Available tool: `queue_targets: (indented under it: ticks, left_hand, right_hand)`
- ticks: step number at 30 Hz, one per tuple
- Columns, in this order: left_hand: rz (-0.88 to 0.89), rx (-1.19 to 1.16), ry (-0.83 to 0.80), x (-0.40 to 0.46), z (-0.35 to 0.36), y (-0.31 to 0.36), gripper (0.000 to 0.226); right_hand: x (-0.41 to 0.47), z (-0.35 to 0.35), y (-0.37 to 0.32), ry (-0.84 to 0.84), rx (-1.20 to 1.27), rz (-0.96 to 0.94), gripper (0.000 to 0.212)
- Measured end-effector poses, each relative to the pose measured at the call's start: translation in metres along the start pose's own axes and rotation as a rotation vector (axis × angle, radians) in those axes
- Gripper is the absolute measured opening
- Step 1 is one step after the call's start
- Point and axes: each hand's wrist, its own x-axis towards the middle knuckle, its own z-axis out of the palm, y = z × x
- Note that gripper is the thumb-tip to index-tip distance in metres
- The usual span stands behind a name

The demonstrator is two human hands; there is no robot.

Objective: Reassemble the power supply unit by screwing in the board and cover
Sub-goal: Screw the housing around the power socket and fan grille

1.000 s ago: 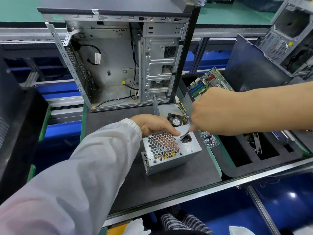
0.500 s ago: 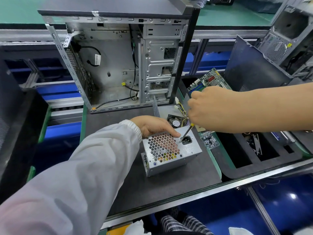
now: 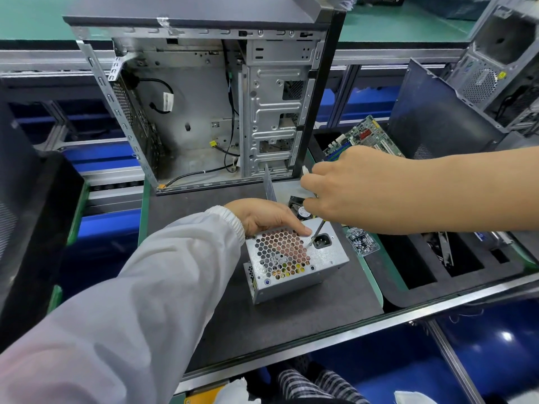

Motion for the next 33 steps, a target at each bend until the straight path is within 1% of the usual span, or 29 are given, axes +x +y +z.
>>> queue_targets:
  ticks: [2,3,5,6,7,8,10,11,13,14,15,16,17,19,21,23,25,26,27,28,29,30,31,33]
  left_hand:
    - [0.0,0.006,-0.004,0.001,0.0,0.0,0.045]
    - [0.0,0.008,-0.005,0.002,-0.001,0.0,0.038]
    - [-0.009,0.012,-0.006,0.002,-0.004,0.0,0.02]
    - [-0.015,0.014,-0.01,0.002,-0.005,-0.001,0.017]
    - [-0.02,0.015,-0.012,0.003,-0.005,0.0,0.016]
    - [-0.021,0.017,-0.01,0.002,-0.005,0.0,0.016]
    - [-0.005,0.037,0.018,0.002,-0.005,-0.001,0.016]
    - [0.006,0.049,0.036,0.003,-0.005,-0.001,0.017]
    - [0.017,0.057,0.05,0.004,-0.005,-0.002,0.018]
    - [0.02,0.054,0.052,0.004,-0.005,-0.002,0.018]
    - [0.021,0.049,0.05,0.005,-0.005,-0.003,0.017]
    - [0.021,0.048,0.048,0.005,-0.006,-0.003,0.015]
    - [0.021,0.052,0.049,0.005,-0.006,-0.003,0.013]
    - [0.011,0.053,0.046,0.005,-0.006,-0.003,0.014]
    - [-0.005,0.041,0.04,0.005,-0.006,-0.002,0.021]
    - [-0.003,0.052,0.044,0.004,-0.006,-0.002,0.018]
    - [0.009,0.053,0.044,0.002,-0.004,-0.001,0.01]
    - [0.013,0.049,0.045,0.0,-0.004,-0.001,0.011]
    - [0.017,0.051,0.046,0.0,-0.003,-0.001,0.017]
    - [0.02,0.058,0.054,0.0,-0.002,-0.002,0.028]
    - [0.025,0.068,0.062,0.001,-0.002,-0.002,0.04]
    - [0.03,0.077,0.063,0.002,-0.002,-0.003,0.046]
    - [0.033,0.076,0.059,0.002,-0.003,-0.003,0.045]
    - [0.02,0.05,0.035,0.002,-0.005,-0.003,0.022]
  right_hand:
    - [0.001,-0.003,-0.001,-0.062,-0.038,0.004,0.021]
    - [0.002,-0.005,-0.001,-0.091,-0.041,0.008,0.019]
    - [0.003,-0.005,-0.002,-0.196,0.028,0.057,0.012]
    - [0.005,-0.001,-0.001,-0.21,0.078,0.071,0.019]
    - [0.006,0.001,0.001,-0.195,0.116,0.066,0.032]
    - [0.006,0.001,0.003,-0.221,0.148,0.057,0.038]
    - [0.008,0.002,0.006,-0.242,0.184,0.026,0.034]
    - [0.008,0.0,0.006,-0.221,0.178,0.016,0.03]
    - [0.01,-0.004,0.007,-0.202,0.096,0.026,0.011]
    - [0.01,-0.006,0.007,-0.208,0.073,0.037,0.017]
    - [0.011,-0.008,0.007,-0.189,0.035,0.03,0.033]
    - [0.012,-0.009,0.007,-0.174,-0.002,0.021,0.042]
    - [0.012,-0.008,0.007,-0.184,0.002,0.023,0.043]
    - [0.012,-0.003,0.006,-0.218,0.066,0.019,0.031]
    - [0.012,-0.002,0.006,-0.237,0.106,-0.004,0.032]
    - [0.013,-0.005,0.007,-0.18,0.068,-0.031,0.031]
    - [0.013,-0.009,0.008,-0.139,0.017,-0.024,0.013]
    - [0.013,-0.01,0.007,-0.131,0.002,-0.011,0.008]
    - [0.014,-0.009,0.006,-0.144,-0.025,0.012,0.017]
    - [0.015,-0.011,0.005,-0.146,-0.059,0.021,0.028]
    - [0.015,-0.01,0.004,-0.154,-0.064,0.022,0.035]
    - [0.014,-0.008,0.002,-0.174,-0.045,0.026,0.036]
    - [0.013,-0.006,0.001,-0.176,-0.022,0.014,0.035]
    - [0.012,-0.006,0.002,-0.172,0.017,-0.009,0.035]
